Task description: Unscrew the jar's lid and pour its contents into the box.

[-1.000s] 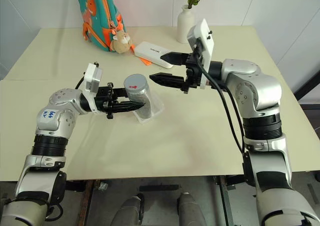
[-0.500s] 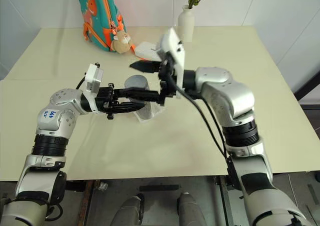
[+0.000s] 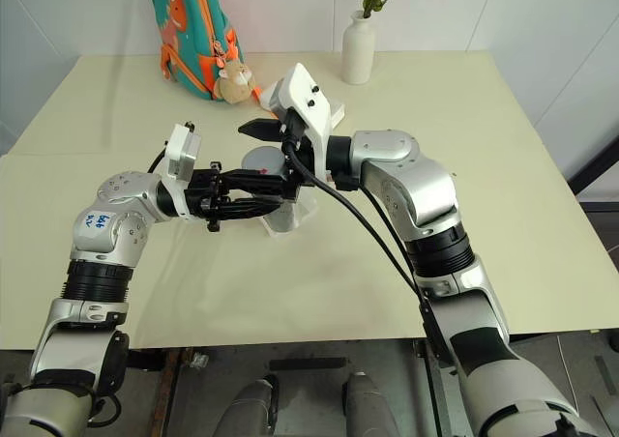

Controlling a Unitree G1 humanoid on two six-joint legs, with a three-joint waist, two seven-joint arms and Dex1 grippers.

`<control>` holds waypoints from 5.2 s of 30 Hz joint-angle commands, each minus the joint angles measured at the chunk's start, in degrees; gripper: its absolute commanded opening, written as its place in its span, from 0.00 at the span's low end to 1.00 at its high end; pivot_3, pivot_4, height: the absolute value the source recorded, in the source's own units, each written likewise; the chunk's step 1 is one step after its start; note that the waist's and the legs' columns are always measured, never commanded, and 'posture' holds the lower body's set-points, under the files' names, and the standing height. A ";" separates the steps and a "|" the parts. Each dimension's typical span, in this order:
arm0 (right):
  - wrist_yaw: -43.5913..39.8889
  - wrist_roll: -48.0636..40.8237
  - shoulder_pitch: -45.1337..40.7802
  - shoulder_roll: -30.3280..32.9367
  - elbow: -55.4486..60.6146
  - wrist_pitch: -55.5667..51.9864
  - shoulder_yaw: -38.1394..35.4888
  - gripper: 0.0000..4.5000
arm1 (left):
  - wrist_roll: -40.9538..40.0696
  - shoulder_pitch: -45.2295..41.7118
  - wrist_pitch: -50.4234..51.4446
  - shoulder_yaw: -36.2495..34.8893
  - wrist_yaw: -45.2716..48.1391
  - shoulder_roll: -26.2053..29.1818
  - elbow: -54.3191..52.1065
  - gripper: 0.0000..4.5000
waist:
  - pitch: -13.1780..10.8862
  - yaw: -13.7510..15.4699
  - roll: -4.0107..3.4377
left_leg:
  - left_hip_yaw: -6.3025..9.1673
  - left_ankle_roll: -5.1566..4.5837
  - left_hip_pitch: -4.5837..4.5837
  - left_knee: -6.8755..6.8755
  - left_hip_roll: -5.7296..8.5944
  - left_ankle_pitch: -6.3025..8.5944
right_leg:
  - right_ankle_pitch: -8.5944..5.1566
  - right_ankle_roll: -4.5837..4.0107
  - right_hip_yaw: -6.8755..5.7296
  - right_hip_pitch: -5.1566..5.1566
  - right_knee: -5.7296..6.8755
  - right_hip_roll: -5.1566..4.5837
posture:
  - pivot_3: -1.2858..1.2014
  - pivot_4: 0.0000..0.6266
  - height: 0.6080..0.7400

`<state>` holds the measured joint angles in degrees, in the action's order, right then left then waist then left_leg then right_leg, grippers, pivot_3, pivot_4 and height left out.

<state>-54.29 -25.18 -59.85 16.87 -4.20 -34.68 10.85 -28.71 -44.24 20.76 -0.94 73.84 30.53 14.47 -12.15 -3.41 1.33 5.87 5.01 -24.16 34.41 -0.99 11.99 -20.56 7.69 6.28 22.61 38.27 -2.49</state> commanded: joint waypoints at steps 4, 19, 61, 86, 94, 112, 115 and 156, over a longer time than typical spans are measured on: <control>-1.58 0.48 -0.14 4.63 -0.47 2.44 -3.66 0.99 | -0.51 -0.27 -0.26 -0.71 0.01 0.39 -1.68 0.44 | 0.00 -0.01 0.00 | 0.00 0.00 0.00 0.00 0.00 0.00 | 0.00 0.00 0.00 0.00 0.01 0.00 | 0.52 0.24 1.00; -2.90 -5.11 2.51 13.02 0.24 0.39 -10.10 0.99 | -0.86 -0.03 -0.80 -1.21 -0.67 0.43 -1.54 0.44 | 0.00 -0.07 0.00 | -0.01 -0.01 0.00 0.01 -0.01 0.00 | 0.00 0.00 0.01 -0.01 0.00 0.01 | 0.52 0.24 1.00; 2.28 -4.16 -1.77 3.12 5.28 -1.33 -3.17 0.99 | -4.00 2.43 -3.74 -6.49 -7.66 -8.26 -3.24 0.44 | 0.00 0.14 0.00 | 0.00 -0.01 -0.01 0.19 0.03 0.00 | 0.00 0.00 0.01 -0.03 0.09 -0.02 | 0.52 0.24 1.00; -1.04 -5.78 -1.00 6.42 0.91 -1.83 -9.61 0.99 | -4.24 2.64 -4.03 -6.86 -7.56 -8.48 -3.54 0.44 | 0.00 0.05 0.00 | 0.00 -0.01 -0.01 0.18 0.02 0.01 | 0.00 0.01 0.02 -0.03 0.08 -0.01 | 0.52 0.24 1.00; -1.72 -6.08 0.32 8.20 -0.20 -1.64 -9.91 0.99 | -4.38 2.66 -3.90 -7.06 -7.95 -8.35 -3.87 0.44 | 0.00 0.09 0.00 | 0.00 -0.01 -0.01 0.18 0.03 0.01 | 0.00 0.01 0.02 -0.03 0.08 -0.01 | 0.52 0.24 1.00; -3.25 -5.27 1.49 11.10 -3.26 -0.67 -10.78 0.99 | -4.61 2.60 -4.23 -7.15 -8.31 -8.18 -3.77 0.44 | 0.00 0.08 0.00 | 0.00 -0.01 -0.01 0.16 0.02 0.01 | 0.00 0.01 0.02 -0.04 0.04 -0.01 | 0.52 0.24 1.00; -3.47 -5.55 1.48 11.19 -3.59 -0.72 -11.13 0.99 | -4.62 2.71 -4.28 -7.19 -8.37 -8.24 -3.85 0.44 | 0.00 0.09 0.00 | 0.00 -0.01 -0.01 0.15 0.02 0.01 | 0.00 0.01 0.02 -0.04 0.03 -0.01 | 0.52 0.24 1.00; -2.33 -10.10 -1.64 4.46 1.01 -7.67 -8.84 0.99 | -4.33 2.55 -5.15 -6.71 -8.41 -8.45 -3.16 0.44 | 0.00 0.10 0.00 | 0.00 -0.01 -0.01 0.11 0.02 0.01 | 0.00 0.01 0.01 -0.03 0.00 -0.01 | 0.52 0.24 1.00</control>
<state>-56.65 -34.59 -60.43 21.66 -4.62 -43.51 3.37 -31.90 -41.21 16.63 -6.93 65.19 22.19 12.44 -12.15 -3.31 1.33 5.87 5.00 -24.17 34.52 -0.96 12.00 -20.56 7.70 6.29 22.58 38.27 -2.50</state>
